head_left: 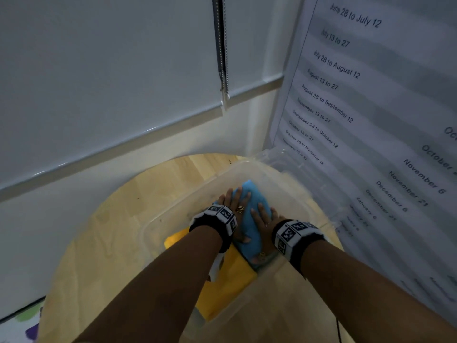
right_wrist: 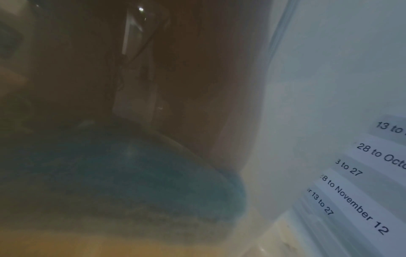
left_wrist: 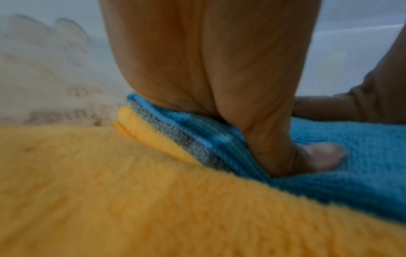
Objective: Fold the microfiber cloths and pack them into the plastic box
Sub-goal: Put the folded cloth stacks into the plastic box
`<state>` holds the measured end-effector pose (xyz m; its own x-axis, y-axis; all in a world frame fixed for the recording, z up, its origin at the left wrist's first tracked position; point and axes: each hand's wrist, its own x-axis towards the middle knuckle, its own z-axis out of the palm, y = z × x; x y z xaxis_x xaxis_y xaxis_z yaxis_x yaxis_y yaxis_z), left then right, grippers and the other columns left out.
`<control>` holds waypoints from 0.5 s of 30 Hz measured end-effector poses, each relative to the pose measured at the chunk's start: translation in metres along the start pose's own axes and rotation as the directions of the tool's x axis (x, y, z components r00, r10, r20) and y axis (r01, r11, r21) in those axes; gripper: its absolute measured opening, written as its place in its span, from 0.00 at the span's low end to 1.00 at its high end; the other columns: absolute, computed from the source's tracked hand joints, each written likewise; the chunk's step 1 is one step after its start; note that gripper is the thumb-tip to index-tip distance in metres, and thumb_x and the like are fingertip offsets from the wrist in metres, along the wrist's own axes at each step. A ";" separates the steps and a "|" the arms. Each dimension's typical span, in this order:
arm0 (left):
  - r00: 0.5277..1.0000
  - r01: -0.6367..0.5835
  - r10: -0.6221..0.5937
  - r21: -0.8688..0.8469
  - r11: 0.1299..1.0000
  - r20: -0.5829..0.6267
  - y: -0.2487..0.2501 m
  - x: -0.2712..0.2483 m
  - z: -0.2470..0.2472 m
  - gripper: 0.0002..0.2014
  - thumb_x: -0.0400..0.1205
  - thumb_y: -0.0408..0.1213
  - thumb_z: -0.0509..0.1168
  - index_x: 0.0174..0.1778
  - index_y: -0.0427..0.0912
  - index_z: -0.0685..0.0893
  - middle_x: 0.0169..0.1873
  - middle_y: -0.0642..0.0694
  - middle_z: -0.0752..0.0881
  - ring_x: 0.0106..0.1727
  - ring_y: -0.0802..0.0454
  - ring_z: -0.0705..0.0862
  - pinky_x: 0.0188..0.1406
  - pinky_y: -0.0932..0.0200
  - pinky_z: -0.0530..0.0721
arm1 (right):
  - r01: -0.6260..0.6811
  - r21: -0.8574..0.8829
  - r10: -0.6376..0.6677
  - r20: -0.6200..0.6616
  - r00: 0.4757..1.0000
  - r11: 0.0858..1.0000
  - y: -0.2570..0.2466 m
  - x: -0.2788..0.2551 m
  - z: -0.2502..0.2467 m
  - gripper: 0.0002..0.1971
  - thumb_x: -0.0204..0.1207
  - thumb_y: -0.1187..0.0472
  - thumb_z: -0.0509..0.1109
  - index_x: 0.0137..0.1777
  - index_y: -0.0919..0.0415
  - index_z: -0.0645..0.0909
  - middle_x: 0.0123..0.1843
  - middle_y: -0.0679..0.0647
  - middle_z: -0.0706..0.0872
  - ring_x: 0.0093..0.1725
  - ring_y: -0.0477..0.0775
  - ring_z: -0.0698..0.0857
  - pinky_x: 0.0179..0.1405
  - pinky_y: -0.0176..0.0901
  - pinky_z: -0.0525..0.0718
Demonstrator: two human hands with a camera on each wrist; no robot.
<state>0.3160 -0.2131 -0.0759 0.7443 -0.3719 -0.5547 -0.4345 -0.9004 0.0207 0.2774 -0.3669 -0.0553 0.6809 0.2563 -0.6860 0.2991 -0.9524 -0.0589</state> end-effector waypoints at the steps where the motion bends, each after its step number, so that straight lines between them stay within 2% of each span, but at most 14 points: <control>1: 1.000 0.009 -0.009 0.001 1.000 0.002 0.001 -0.003 -0.002 0.62 0.67 0.72 0.64 0.75 0.52 0.22 0.78 0.46 0.23 0.81 0.41 0.30 0.80 0.43 0.38 | -0.008 -0.001 0.008 -0.004 1.000 1.000 -0.002 -0.003 -0.001 0.49 0.76 0.36 0.61 0.81 0.52 0.30 0.83 0.57 0.31 0.83 0.68 0.41 0.80 0.61 0.49; 4: 0.999 0.030 -0.030 0.006 1.000 -0.023 0.004 -0.013 -0.012 0.61 0.67 0.71 0.64 0.77 0.51 0.24 0.79 0.46 0.26 0.82 0.38 0.34 0.81 0.40 0.43 | -0.025 0.002 0.025 -0.026 0.999 1.000 -0.007 -0.018 -0.018 0.49 0.74 0.36 0.64 0.83 0.51 0.36 0.85 0.57 0.37 0.83 0.66 0.46 0.80 0.58 0.53; 5: 0.999 0.034 -0.034 0.001 0.999 -0.033 0.005 -0.017 -0.018 0.61 0.67 0.70 0.65 0.78 0.52 0.26 0.79 0.45 0.28 0.82 0.37 0.36 0.82 0.39 0.45 | -0.010 0.035 0.012 -0.043 0.999 0.999 -0.007 -0.025 -0.030 0.47 0.74 0.37 0.66 0.83 0.53 0.42 0.85 0.58 0.44 0.82 0.65 0.52 0.79 0.56 0.57; 6: 0.999 0.038 -0.037 0.006 0.999 -0.037 0.007 -0.021 -0.026 0.61 0.67 0.70 0.66 0.79 0.51 0.29 0.80 0.44 0.31 0.82 0.36 0.38 0.81 0.38 0.46 | 0.017 0.099 -0.008 -0.096 0.995 0.995 -0.005 -0.034 -0.042 0.42 0.74 0.39 0.67 0.82 0.57 0.53 0.83 0.60 0.56 0.79 0.63 0.62 0.76 0.53 0.64; 7: 0.998 0.040 -0.040 0.022 0.999 -0.043 0.010 -0.026 -0.036 0.61 0.66 0.68 0.68 0.81 0.49 0.33 0.81 0.42 0.34 0.82 0.35 0.41 0.81 0.38 0.47 | 0.069 0.206 -0.021 -0.223 0.975 0.976 -0.001 -0.044 -0.054 0.35 0.75 0.42 0.67 0.77 0.60 0.66 0.76 0.61 0.70 0.73 0.62 0.72 0.70 0.49 0.71; 8: 0.998 0.043 -0.041 0.043 0.998 -0.053 0.015 -0.033 -0.047 0.60 0.67 0.65 0.70 0.82 0.47 0.37 0.82 0.40 0.38 0.82 0.35 0.43 0.81 0.38 0.48 | 0.137 0.336 0.002 -0.383 0.924 0.932 0.007 -0.056 -0.065 0.25 0.76 0.46 0.67 0.68 0.61 0.76 0.66 0.61 0.81 0.64 0.61 0.80 0.61 0.45 0.75; 9: 0.997 0.044 -0.041 0.047 0.998 -0.072 0.020 -0.042 -0.059 0.57 0.68 0.62 0.71 0.82 0.45 0.42 0.82 0.38 0.41 0.82 0.35 0.45 0.81 0.38 0.49 | 0.212 0.449 0.077 -0.544 0.835 0.868 0.017 -0.067 -0.071 0.16 0.77 0.51 0.67 0.57 0.62 0.83 0.54 0.61 0.87 0.54 0.61 0.83 0.51 0.43 0.76; 10: 0.994 0.040 -0.037 0.027 0.999 -0.104 0.027 -0.052 -0.069 0.53 0.71 0.58 0.71 0.82 0.44 0.45 0.82 0.38 0.43 0.82 0.36 0.45 0.81 0.38 0.50 | 0.286 0.535 0.199 -0.675 0.711 0.795 0.029 -0.076 -0.074 0.11 0.78 0.56 0.67 0.48 0.64 0.84 0.44 0.62 0.88 0.45 0.60 0.84 0.42 0.42 0.73; 11: 0.988 0.026 -0.028 -0.019 0.999 -0.153 0.034 -0.063 -0.076 0.48 0.74 0.55 0.69 0.82 0.45 0.48 0.82 0.38 0.45 0.82 0.37 0.47 0.80 0.39 0.52 | 0.332 0.604 0.349 -0.737 0.579 0.725 0.040 -0.083 -0.073 0.10 0.77 0.59 0.66 0.42 0.66 0.83 0.38 0.63 0.86 0.40 0.59 0.82 0.37 0.42 0.70; 12: 0.978 -0.003 -0.016 -0.095 0.995 -0.206 0.043 -0.075 -0.081 0.41 0.78 0.52 0.66 0.82 0.45 0.52 0.82 0.39 0.48 0.82 0.38 0.50 0.80 0.41 0.55 | 0.354 0.672 0.490 -0.728 0.479 0.651 0.050 -0.089 -0.068 0.10 0.77 0.62 0.65 0.40 0.68 0.83 0.36 0.65 0.85 0.38 0.59 0.82 0.36 0.41 0.68; 13: 0.970 -0.051 0.007 -0.174 0.983 -0.244 0.054 -0.087 -0.081 0.35 0.81 0.51 0.62 0.81 0.46 0.56 0.82 0.40 0.53 0.81 0.39 0.55 0.79 0.43 0.58 | 0.335 0.751 0.611 -0.658 0.439 0.569 0.060 -0.090 -0.060 0.11 0.77 0.64 0.63 0.39 0.70 0.82 0.36 0.68 0.84 0.39 0.61 0.82 0.37 0.41 0.68; 14: 0.967 -0.110 0.054 -0.218 0.970 -0.250 0.065 -0.099 -0.080 0.32 0.82 0.52 0.58 0.80 0.46 0.59 0.81 0.40 0.58 0.79 0.40 0.60 0.78 0.44 0.62 | 0.240 0.838 0.704 -0.542 0.458 0.489 0.072 -0.085 -0.048 0.12 0.78 0.64 0.62 0.40 0.72 0.81 0.38 0.69 0.83 0.42 0.63 0.82 0.38 0.42 0.68; 15: 0.968 -0.157 0.107 -0.215 0.964 -0.229 0.076 -0.109 -0.076 0.33 0.82 0.56 0.57 0.80 0.46 0.59 0.79 0.41 0.61 0.78 0.39 0.64 0.76 0.44 0.65 | 0.108 0.909 0.758 -0.398 0.517 0.404 0.079 -0.079 -0.034 0.13 0.79 0.63 0.61 0.42 0.73 0.80 0.41 0.70 0.82 0.46 0.65 0.82 0.41 0.43 0.70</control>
<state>0.2403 -0.2579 0.0489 0.7899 -0.5076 -0.3442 -0.4267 -0.8579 0.2861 0.2700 -0.4570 0.0192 0.8449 -0.5234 -0.1105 -0.4128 -0.5065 -0.7570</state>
